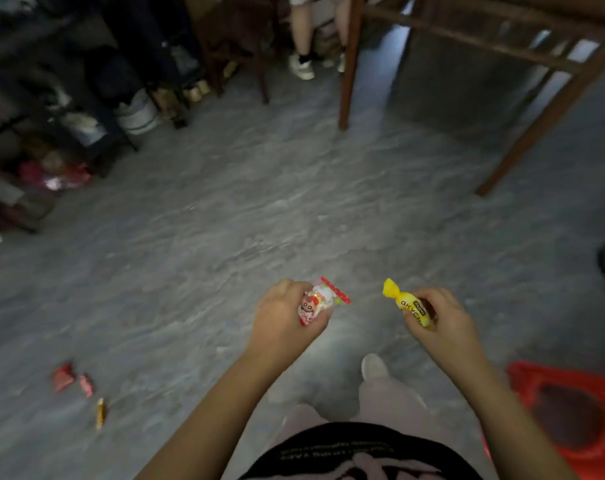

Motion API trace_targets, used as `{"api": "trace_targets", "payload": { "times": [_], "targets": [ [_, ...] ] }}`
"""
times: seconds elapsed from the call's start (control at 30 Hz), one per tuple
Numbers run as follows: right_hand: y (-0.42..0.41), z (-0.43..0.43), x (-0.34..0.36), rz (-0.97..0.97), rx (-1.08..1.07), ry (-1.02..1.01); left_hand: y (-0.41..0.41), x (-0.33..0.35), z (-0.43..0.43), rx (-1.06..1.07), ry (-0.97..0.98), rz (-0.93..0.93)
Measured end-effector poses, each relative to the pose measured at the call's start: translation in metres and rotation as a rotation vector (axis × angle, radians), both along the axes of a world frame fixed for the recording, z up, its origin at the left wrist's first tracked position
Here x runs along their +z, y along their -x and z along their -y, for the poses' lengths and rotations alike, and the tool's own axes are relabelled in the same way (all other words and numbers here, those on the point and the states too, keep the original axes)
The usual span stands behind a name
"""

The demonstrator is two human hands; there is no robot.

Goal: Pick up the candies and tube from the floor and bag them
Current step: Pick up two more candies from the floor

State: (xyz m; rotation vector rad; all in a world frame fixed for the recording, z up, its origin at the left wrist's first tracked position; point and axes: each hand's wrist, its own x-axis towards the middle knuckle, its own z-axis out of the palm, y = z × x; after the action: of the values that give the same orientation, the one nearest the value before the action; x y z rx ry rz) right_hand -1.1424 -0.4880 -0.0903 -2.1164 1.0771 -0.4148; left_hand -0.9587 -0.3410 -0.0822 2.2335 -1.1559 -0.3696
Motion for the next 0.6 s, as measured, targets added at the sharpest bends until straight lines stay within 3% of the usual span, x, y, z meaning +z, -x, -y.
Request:
{"api": "trace_targets", "payload": {
  "times": [0.6],
  "targets": [
    [0.232, 0.146, 0.025, -0.039, -0.695, 0.059, 0.178, 0.023, 0.28, -0.592, 0.029, -0.101]
  ]
}}
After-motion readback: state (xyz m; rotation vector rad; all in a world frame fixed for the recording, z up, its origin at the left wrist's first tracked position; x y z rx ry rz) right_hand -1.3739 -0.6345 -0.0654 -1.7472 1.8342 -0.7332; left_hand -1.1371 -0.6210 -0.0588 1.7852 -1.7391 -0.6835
